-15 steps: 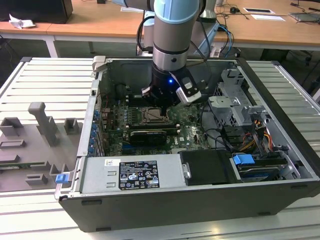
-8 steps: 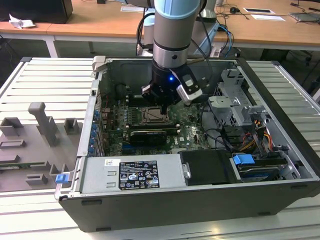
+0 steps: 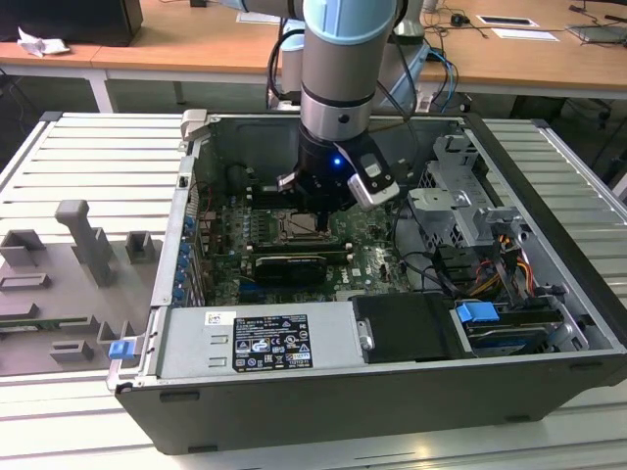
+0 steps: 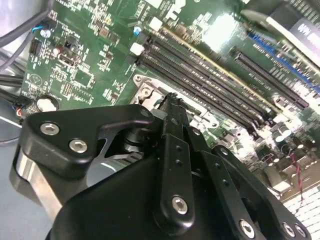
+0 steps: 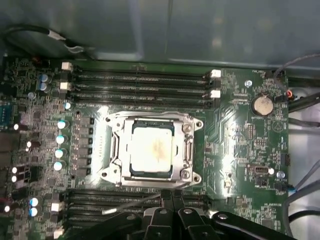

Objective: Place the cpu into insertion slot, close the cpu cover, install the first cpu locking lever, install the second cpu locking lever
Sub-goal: 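Install the second cpu locking lever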

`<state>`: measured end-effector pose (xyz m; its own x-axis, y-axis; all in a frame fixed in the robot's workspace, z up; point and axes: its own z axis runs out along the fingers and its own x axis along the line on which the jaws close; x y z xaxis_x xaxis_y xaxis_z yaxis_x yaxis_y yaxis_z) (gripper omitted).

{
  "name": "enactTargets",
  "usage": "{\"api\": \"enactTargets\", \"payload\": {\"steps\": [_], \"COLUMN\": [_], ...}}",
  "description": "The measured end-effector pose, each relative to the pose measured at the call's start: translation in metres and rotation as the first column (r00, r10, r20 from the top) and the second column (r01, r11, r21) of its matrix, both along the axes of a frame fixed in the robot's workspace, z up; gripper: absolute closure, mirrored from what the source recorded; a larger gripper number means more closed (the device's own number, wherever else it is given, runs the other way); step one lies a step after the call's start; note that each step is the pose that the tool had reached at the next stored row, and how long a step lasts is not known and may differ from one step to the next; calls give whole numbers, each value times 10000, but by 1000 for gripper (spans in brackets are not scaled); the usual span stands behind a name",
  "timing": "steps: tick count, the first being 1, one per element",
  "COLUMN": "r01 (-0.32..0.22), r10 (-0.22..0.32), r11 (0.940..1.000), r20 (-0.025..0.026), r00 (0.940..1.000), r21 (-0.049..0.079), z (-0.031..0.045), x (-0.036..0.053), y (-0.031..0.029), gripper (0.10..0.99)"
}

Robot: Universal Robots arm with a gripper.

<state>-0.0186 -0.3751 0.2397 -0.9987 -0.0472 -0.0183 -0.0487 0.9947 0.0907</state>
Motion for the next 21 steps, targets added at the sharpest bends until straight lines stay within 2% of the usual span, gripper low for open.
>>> {"api": "enactTargets", "payload": {"steps": [2,4,5,7,17,18,21], "r01": [-1,-2,-2,-2,-1,-2,-26], "r10": [1,2,2,2,1,2,24], "r11": [10000,9999,9998,9996,9995,9994,9983], "r20": [-1,-2,-1,1,-2,2,39], "r00": [10000,10000,10000,10000,10000,10000,10000], "r21": [40,122,208,272,302,332,574], "z": [-1,-5,-14,-39,-237,-242,-255], "x": [-30,-108,-182,-244,-378,-382,-416], "y": [-24,-32,-35,-34,-37,-38,-102], "gripper": [980,980,980,980,980,980,980]}}
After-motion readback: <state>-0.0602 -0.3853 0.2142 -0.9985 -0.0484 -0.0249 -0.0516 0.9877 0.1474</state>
